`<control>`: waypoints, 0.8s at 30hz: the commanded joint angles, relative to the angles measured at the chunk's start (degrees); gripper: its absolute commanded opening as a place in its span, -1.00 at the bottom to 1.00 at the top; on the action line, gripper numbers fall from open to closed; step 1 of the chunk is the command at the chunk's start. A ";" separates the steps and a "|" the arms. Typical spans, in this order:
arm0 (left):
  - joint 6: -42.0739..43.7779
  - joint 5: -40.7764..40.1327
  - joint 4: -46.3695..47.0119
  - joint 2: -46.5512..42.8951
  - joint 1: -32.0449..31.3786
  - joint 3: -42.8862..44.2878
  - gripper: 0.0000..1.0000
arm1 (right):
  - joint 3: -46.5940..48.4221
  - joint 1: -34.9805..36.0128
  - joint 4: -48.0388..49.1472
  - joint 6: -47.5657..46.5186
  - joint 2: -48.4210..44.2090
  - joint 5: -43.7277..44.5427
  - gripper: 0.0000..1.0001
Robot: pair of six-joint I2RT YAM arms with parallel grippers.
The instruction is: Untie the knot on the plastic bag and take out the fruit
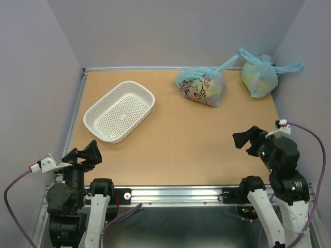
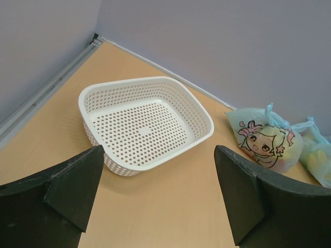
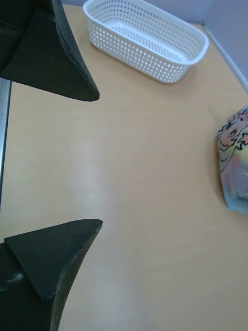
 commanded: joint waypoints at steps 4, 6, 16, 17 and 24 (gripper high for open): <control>-0.11 3.77 3.77 1.31 0.27 0.33 0.97 | 3.27 0.37 7.60 5.39 21.77 5.28 1.00; -0.29 5.36 3.24 1.75 0.27 0.15 0.98 | 4.14 0.29 11.46 6.53 29.75 6.25 1.00; -0.38 7.56 -0.71 0.87 0.27 0.33 0.97 | 20.45 -0.15 31.25 4.78 67.53 5.38 1.00; -0.38 7.56 -0.80 0.61 0.27 0.24 0.97 | 22.67 -0.24 31.96 4.78 70.29 4.68 1.00; -2.92 9.40 -2.03 -0.10 0.27 0.33 0.98 | 37.45 -0.77 39.51 9.34 89.36 4.93 1.00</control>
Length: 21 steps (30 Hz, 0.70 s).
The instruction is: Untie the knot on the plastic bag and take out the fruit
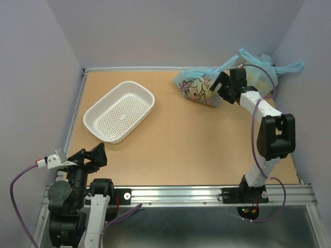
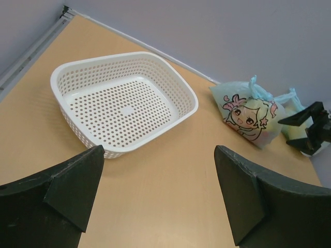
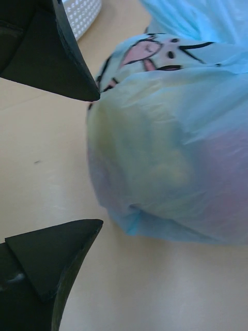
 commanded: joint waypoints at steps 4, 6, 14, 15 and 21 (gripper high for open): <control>-2.36 3.74 0.59 -0.56 0.27 0.24 0.98 | 11.99 -0.68 12.43 5.10 11.20 1.29 0.98; -2.45 4.02 0.67 -0.29 0.27 0.33 0.97 | 12.69 -0.59 13.58 5.62 12.61 0.86 0.83; -1.83 5.68 3.13 1.55 0.27 -0.46 0.97 | 2.62 -0.24 19.12 3.70 9.47 -7.31 -0.99; -1.92 6.04 3.75 2.08 0.27 -0.72 0.97 | 0.85 0.11 19.12 2.21 7.02 -8.10 -0.99; -3.85 9.99 9.46 4.54 0.27 -4.15 0.97 | -13.13 3.36 18.86 -6.67 -4.85 -18.82 -0.99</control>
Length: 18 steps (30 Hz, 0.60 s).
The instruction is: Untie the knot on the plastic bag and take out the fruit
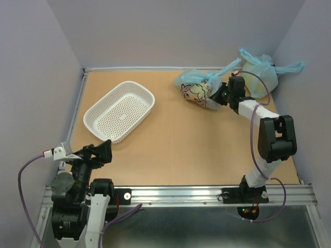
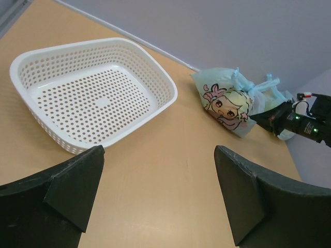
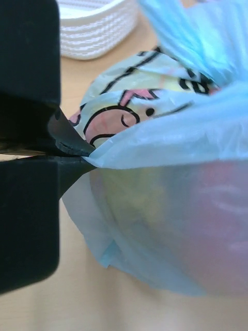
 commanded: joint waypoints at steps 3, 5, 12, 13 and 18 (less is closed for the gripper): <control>-1.87 6.22 9.76 5.39 0.35 -3.77 0.97 | -11.25 6.69 -0.90 -12.12 -15.82 -14.43 -0.99; -1.70 7.54 12.66 6.81 0.35 -5.44 0.97 | -12.93 9.15 -5.64 -14.51 -20.75 -15.85 -0.99; -3.53 14.12 23.90 19.00 0.27 -9.22 0.97 | -19.70 19.00 -18.57 -19.00 -32.08 -13.14 -0.99; -3.98 16.05 25.92 20.68 0.27 -9.13 0.97 | -20.67 19.18 -20.41 -18.57 -33.14 -12.26 -0.99; -5.29 20.90 29.88 31.31 -0.26 -8.17 0.97 | -24.97 19.19 -29.10 -13.74 -39.46 -4.11 -0.87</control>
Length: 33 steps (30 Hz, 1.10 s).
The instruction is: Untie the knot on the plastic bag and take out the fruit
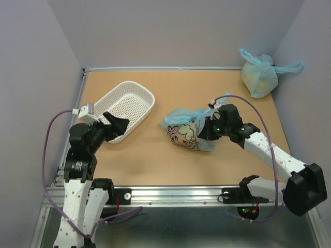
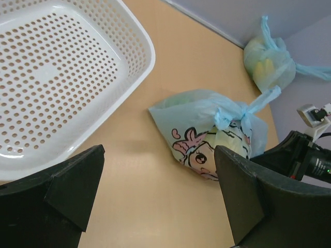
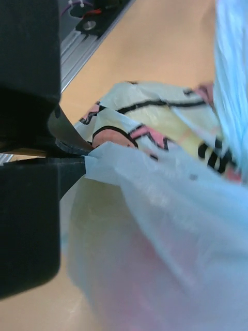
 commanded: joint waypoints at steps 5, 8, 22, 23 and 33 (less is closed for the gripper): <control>-0.58 2.20 12.34 12.17 -7.71 5.54 0.97 | -3.92 -0.27 -14.60 5.61 -13.09 19.37 -0.14; 2.05 -2.90 12.43 18.67 -16.68 9.33 0.97 | -3.05 -0.27 -16.99 7.11 -16.95 24.50 0.00; 20.16 -13.91 10.32 51.02 -37.17 32.63 0.97 | 16.90 0.35 -14.81 0.86 -3.36 17.80 0.60; 20.61 -14.17 9.80 51.98 -37.26 33.94 0.97 | 17.61 0.52 -14.37 0.95 -1.78 18.60 0.60; 22.54 -13.38 9.09 53.14 -37.97 31.50 0.97 | 17.44 3.24 -9.53 2.44 10.19 32.20 0.33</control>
